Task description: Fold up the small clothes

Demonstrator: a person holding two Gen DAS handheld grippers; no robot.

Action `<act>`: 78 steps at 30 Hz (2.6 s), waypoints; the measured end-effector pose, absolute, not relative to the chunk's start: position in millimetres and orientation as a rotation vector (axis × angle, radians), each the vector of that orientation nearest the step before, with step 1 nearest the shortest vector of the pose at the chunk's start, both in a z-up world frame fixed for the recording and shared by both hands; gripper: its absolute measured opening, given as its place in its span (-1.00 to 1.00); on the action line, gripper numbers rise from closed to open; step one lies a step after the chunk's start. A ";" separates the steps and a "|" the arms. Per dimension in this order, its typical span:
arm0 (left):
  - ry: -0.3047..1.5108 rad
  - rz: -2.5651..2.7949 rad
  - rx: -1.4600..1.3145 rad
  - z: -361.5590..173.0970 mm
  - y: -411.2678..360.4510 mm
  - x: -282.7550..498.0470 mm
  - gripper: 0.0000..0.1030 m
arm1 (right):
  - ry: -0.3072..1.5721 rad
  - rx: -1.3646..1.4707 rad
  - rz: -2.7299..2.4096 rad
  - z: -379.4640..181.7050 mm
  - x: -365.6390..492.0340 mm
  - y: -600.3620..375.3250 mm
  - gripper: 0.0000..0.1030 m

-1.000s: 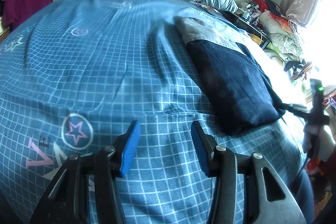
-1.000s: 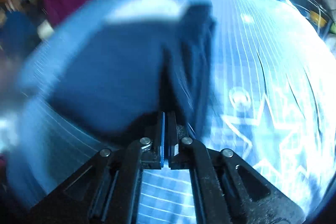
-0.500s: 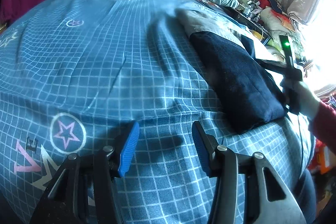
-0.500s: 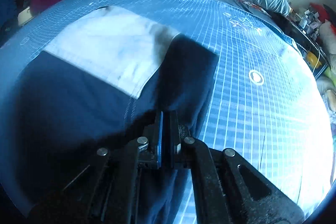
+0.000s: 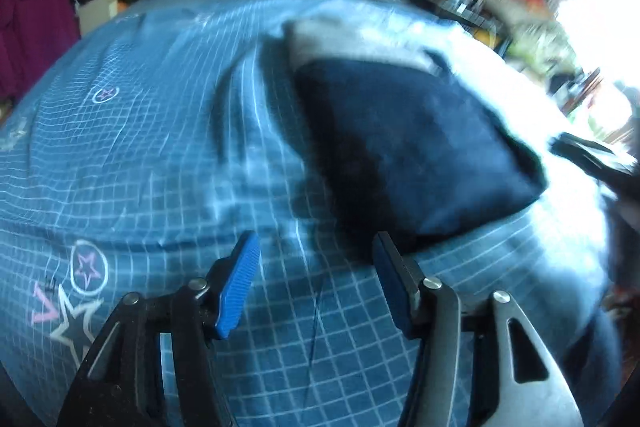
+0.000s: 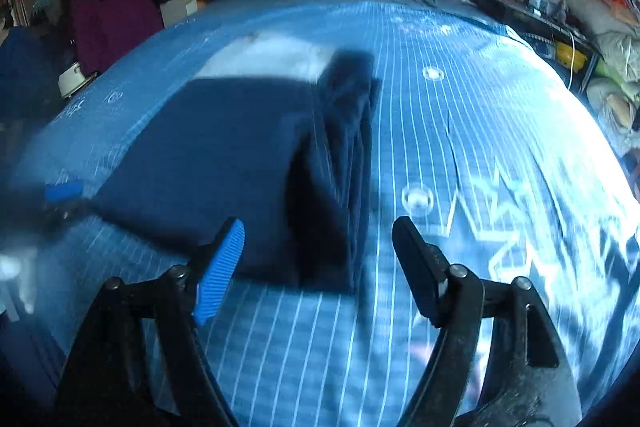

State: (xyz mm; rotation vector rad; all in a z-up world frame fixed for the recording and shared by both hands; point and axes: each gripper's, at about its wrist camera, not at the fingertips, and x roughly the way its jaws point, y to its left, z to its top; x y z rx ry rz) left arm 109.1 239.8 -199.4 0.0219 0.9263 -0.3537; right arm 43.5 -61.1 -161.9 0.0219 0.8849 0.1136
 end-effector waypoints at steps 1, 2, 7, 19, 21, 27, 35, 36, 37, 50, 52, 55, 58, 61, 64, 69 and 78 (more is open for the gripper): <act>0.932 -0.318 0.042 -203.3 235.4 108.6 0.17 | 0.906 0.031 0.109 -167.6 37.5 -63.4 0.46; 0.941 -0.290 0.049 -207.4 232.9 108.9 0.17 | 0.925 0.041 0.106 -173.2 27.3 -65.0 0.46; 0.975 -0.210 0.064 -223.0 225.3 109.8 0.37 | 0.986 0.094 0.095 -191.5 11.4 -74.4 0.59; 1.039 -0.079 0.058 -231.8 231.3 123.0 1.00 | 0.894 0.034 0.113 -208.3 5.8 -57.4 1.00; 1.040 -0.078 0.057 -232.2 231.8 127.2 1.00 | 0.901 0.032 0.110 -207.7 6.3 -58.2 1.00; 1.047 -0.072 0.037 -232.7 232.7 123.8 1.00 | 0.960 0.012 0.134 -207.2 11.4 -59.2 1.00; 1.060 -0.073 -0.005 -234.9 236.8 122.1 1.00 | 1.019 0.032 0.112 -206.2 18.7 -59.2 1.00; 1.060 -0.076 -0.012 -235.0 237.2 122.3 1.00 | 1.038 0.039 0.091 -205.8 22.4 -57.7 1.00; 1.062 -0.082 -0.014 -234.6 239.1 123.3 1.00 | 1.056 0.047 0.070 -205.7 25.7 -57.0 1.00; 1.034 -0.078 -0.023 -204.6 243.7 120.4 1.00 | 1.053 0.031 0.001 -173.5 27.4 -49.5 1.00; 0.975 -0.075 -0.028 -176.0 245.3 110.1 1.00 | 1.021 0.032 -0.007 -151.9 18.9 -46.4 1.00; 0.862 -0.084 -0.033 -124.4 246.8 88.0 1.00 | 0.930 0.005 -0.044 -106.7 5.9 -34.2 1.00; 0.734 -0.094 -0.031 -72.1 246.1 60.9 1.00 | 0.828 -0.020 -0.078 -61.0 -7.0 -17.2 1.00; 0.634 -0.113 -0.010 -29.8 242.0 36.5 1.00 | 0.766 -0.022 -0.079 -28.5 -17.6 -3.8 1.00; 0.571 -0.134 0.001 0.4 236.6 19.6 1.00 | 0.760 0.033 -0.036 -13.2 -18.1 1.3 1.00; 0.534 -0.151 0.011 29.3 234.3 0.1 1.00 | 0.748 0.039 -0.035 -8.0 -15.4 2.7 0.99; 0.489 -0.151 -0.001 54.7 239.2 -15.8 1.00 | 0.723 0.034 -0.025 2.0 -17.5 7.5 0.99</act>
